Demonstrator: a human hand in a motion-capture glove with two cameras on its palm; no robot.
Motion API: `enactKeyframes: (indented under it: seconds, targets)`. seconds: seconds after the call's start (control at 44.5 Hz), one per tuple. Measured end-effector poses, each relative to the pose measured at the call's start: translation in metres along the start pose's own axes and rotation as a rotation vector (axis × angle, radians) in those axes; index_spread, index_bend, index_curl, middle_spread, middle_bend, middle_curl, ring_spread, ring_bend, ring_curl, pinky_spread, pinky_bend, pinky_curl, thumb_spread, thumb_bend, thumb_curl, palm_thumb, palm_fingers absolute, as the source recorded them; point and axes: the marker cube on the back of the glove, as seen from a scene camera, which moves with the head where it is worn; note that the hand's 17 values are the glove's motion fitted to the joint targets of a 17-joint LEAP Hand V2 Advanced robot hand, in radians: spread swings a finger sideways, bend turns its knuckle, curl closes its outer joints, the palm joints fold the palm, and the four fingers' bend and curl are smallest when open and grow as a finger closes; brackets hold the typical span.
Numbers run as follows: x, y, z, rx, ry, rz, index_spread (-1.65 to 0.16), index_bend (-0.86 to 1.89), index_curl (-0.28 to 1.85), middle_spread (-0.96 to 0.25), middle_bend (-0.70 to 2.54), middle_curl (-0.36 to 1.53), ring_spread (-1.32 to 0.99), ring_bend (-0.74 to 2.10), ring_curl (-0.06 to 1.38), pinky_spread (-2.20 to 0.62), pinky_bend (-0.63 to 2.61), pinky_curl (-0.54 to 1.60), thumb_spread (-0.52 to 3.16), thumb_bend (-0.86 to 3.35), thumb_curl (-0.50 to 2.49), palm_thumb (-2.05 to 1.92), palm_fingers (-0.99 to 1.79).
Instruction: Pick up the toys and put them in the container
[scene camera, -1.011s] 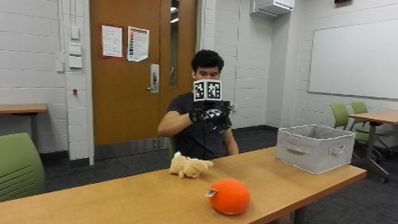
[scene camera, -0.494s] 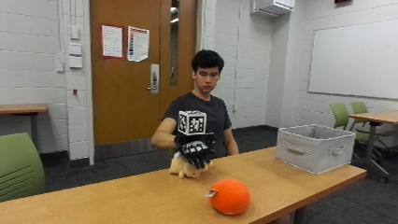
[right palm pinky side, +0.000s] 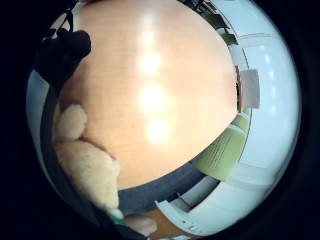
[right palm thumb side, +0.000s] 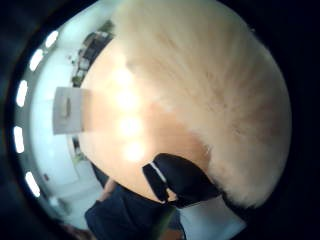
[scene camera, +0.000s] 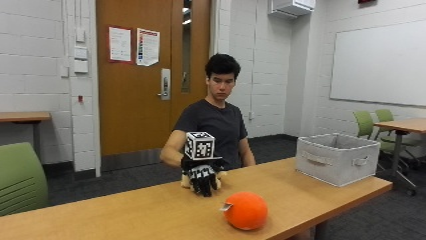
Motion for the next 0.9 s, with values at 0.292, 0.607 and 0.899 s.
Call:
enactKeyframes:
  seconds: [0.292,0.607,0.899]
  targets:
    - [-0.003,0.002,-0.003,0.022,-0.046,-0.008,-0.31,0.28,0.4,-0.25,0.6,0.5,-0.4,1.02,0.28,-0.33,0.71,0.3,1.13,0.13,0.28,0.29,0.93]
    - [0.001,-0.007,-0.016,-0.03,-0.073,-0.006,-0.37,0.3,0.55,-0.35,0.66,0.58,-0.45,1.02,0.34,-0.45,0.81,0.36,0.94,0.25,0.49,0.64,1.07]
    - [-0.002,-0.022,-0.057,-0.074,-0.105,-0.046,-0.44,0.17,0.66,-0.38,0.74,0.64,-0.41,1.18,0.42,-0.49,0.82,0.38,0.83,0.26,0.62,0.68,1.17]
